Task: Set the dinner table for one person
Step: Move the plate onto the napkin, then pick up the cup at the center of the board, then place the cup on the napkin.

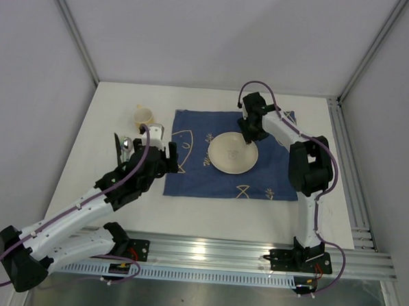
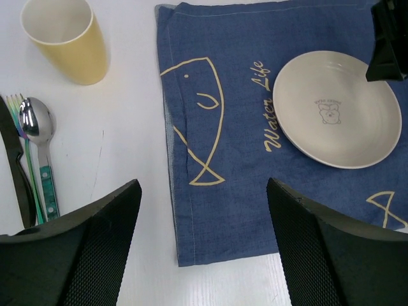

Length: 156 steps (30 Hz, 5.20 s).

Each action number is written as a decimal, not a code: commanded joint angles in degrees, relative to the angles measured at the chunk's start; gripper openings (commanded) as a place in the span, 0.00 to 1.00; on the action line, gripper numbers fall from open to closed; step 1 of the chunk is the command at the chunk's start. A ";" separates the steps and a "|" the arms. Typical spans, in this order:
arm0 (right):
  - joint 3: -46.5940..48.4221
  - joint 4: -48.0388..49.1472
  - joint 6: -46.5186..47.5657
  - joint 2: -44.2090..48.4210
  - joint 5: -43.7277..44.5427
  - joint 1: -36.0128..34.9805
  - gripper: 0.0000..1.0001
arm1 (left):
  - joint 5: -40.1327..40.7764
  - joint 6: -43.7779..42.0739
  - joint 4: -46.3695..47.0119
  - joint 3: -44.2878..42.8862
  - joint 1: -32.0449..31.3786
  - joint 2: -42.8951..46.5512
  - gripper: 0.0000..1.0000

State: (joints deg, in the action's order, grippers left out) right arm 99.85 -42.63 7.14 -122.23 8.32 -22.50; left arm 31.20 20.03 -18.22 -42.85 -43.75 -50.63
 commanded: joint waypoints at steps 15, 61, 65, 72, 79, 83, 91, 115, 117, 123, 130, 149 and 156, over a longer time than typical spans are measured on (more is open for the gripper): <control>-24.68 34.52 -23.11 34.06 -11.73 -0.61 0.44 | -1.33 6.70 -1.91 -4.42 5.95 0.72 0.99; -44.30 21.72 -27.53 64.66 -4.19 -8.52 0.68 | -17.67 8.80 -22.04 -53.22 37.59 -57.82 0.79; -44.57 21.10 -27.35 65.37 -3.57 -8.52 0.65 | -17.67 9.15 -22.12 -53.39 39.08 -58.61 0.78; -44.48 21.54 -26.65 65.02 -3.48 -8.61 0.62 | -18.81 8.80 -22.65 -55.41 41.37 -60.37 0.73; -44.13 21.80 -26.56 64.40 -3.57 -8.52 0.60 | -18.81 8.53 -23.62 -57.25 42.16 -63.18 0.70; -44.04 21.54 -26.12 64.05 -2.78 -8.52 0.59 | -18.63 8.27 -24.32 -57.96 42.34 -64.50 0.67; -44.66 21.80 -26.03 63.52 -2.08 -8.61 0.58 | -19.34 7.39 -24.94 -58.40 42.60 -66.87 0.50; -45.19 21.89 -25.68 62.91 -1.28 -8.52 0.57 | -22.32 5.90 -25.11 -58.13 43.40 -68.38 0.01; -45.18 21.98 -25.51 62.73 -1.46 -8.52 0.57 | -22.32 5.72 -25.37 -58.22 43.40 -67.50 0.01; -44.83 23.20 -25.33 61.94 -2.51 -8.52 0.57 | -22.50 5.28 -25.99 -55.51 42.96 -60.65 0.01; -44.66 23.74 -25.42 60.36 -4.18 -8.52 0.57 | -23.03 5.28 -23.53 -49.44 40.67 -50.80 0.00; -45.54 23.56 -25.77 61.15 -4.98 -8.96 0.57 | -23.03 7.91 -24.15 -34.24 25.56 -36.03 0.01; -45.80 23.30 -25.68 61.06 -4.98 -9.23 0.57 | -23.11 8.88 -22.83 -28.43 20.46 -32.08 0.01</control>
State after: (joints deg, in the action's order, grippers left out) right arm 54.22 -21.08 -19.20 -62.04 3.57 -31.33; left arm 8.34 26.98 -45.12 -71.90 -22.48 -87.13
